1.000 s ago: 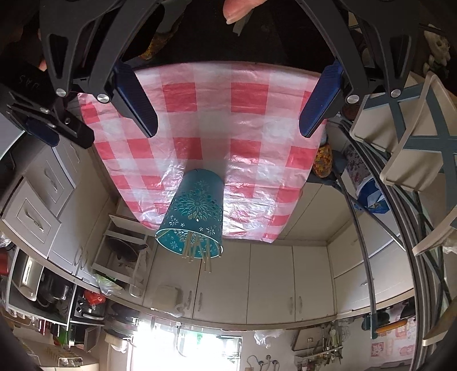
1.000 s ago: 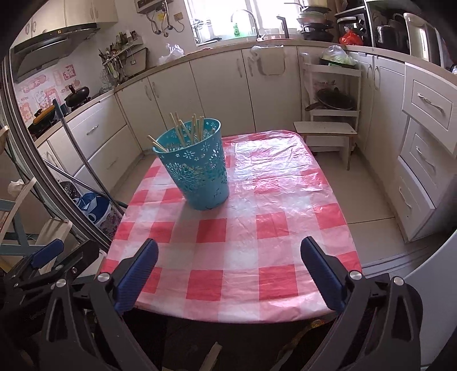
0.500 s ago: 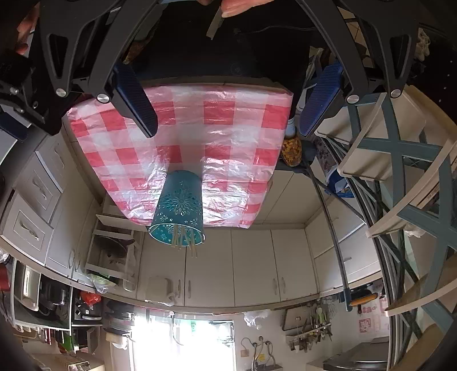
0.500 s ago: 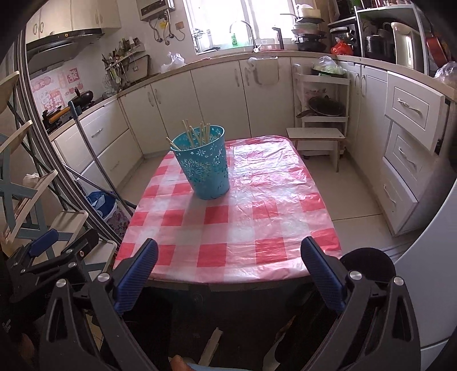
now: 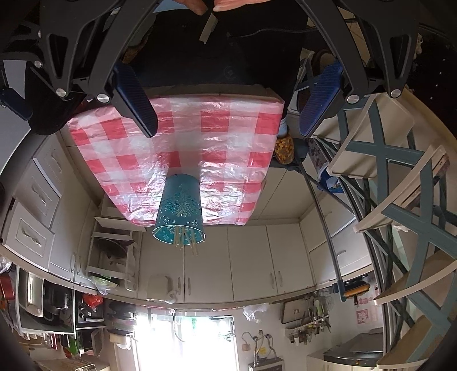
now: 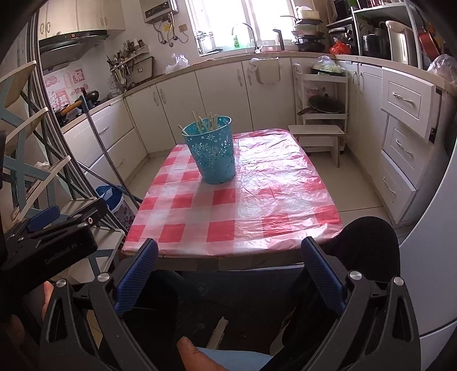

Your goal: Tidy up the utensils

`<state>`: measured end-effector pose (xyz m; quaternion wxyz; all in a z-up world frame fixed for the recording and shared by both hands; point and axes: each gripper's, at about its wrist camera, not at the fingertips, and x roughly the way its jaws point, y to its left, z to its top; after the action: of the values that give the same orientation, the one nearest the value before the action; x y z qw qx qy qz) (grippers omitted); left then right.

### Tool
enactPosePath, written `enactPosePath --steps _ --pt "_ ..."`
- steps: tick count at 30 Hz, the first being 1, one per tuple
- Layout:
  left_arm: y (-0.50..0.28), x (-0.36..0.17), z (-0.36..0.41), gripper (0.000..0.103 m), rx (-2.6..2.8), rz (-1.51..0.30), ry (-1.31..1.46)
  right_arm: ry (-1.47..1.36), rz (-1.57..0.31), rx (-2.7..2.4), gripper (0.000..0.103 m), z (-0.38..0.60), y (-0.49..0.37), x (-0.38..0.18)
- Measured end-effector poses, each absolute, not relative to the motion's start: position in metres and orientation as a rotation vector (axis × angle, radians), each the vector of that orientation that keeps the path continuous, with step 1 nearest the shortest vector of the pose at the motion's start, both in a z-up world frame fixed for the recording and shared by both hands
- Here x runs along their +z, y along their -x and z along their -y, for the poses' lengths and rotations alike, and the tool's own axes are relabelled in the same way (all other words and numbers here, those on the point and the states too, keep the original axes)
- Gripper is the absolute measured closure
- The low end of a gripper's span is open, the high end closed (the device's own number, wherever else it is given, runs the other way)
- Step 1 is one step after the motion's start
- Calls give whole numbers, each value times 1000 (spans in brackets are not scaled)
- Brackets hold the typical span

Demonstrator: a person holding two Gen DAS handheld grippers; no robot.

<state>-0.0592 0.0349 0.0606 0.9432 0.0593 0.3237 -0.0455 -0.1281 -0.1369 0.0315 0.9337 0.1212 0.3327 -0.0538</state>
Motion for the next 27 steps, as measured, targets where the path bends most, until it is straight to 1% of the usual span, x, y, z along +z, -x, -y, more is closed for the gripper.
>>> enactPosePath --steps 27 --pt "67 65 -37 8 -99 -644 -113 -241 -674 -106 7 133 133 32"
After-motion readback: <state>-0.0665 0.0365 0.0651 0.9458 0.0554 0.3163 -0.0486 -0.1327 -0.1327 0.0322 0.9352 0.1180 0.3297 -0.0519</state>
